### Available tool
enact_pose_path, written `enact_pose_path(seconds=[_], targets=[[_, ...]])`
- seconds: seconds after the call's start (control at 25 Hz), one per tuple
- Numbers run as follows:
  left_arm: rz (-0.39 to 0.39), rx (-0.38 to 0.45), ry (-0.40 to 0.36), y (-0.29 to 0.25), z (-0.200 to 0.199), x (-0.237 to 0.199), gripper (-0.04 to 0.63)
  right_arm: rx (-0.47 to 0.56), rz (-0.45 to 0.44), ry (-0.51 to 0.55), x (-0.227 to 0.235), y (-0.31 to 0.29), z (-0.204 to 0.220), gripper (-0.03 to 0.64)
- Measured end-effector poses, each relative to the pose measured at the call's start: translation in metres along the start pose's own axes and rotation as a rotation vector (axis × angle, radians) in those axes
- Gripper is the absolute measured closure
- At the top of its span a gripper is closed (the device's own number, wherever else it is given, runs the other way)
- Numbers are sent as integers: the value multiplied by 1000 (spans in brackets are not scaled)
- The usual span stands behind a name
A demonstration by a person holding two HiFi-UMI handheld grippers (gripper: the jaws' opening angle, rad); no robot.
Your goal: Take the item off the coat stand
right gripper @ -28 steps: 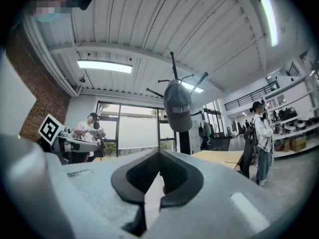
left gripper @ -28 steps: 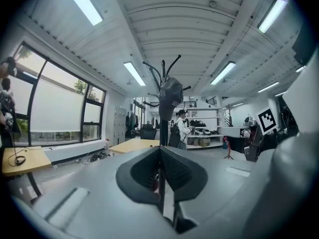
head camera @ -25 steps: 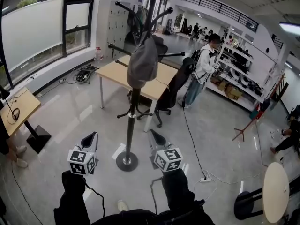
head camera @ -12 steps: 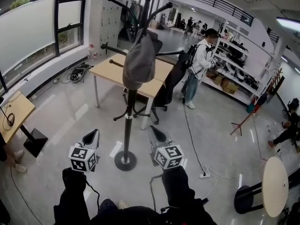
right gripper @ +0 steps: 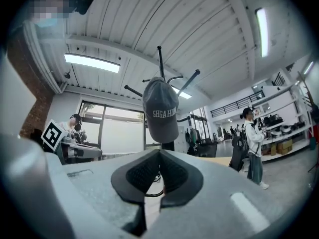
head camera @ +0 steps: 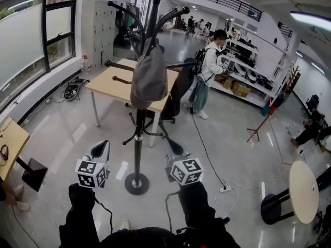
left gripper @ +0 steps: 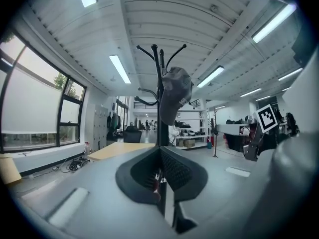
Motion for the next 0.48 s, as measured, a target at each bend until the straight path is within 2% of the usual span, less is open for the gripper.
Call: enact_pose_path(seconds=[0.32,0.48], targets=[[78,3,16,-31,5,-19,594,27,75,20,9,-14,-8,615],[106,1,13,-43,4,-25,594,62,72,0,6,-21,-17,615]])
Point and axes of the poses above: the fingertips, and each gripper's own axes: y backward along the fingers, x to its right, z out of its underside, the point moved 5 cm from there along y, backward along the fingers, and after that the axes turned 2 degrees about -z, right-handed, at the moved point
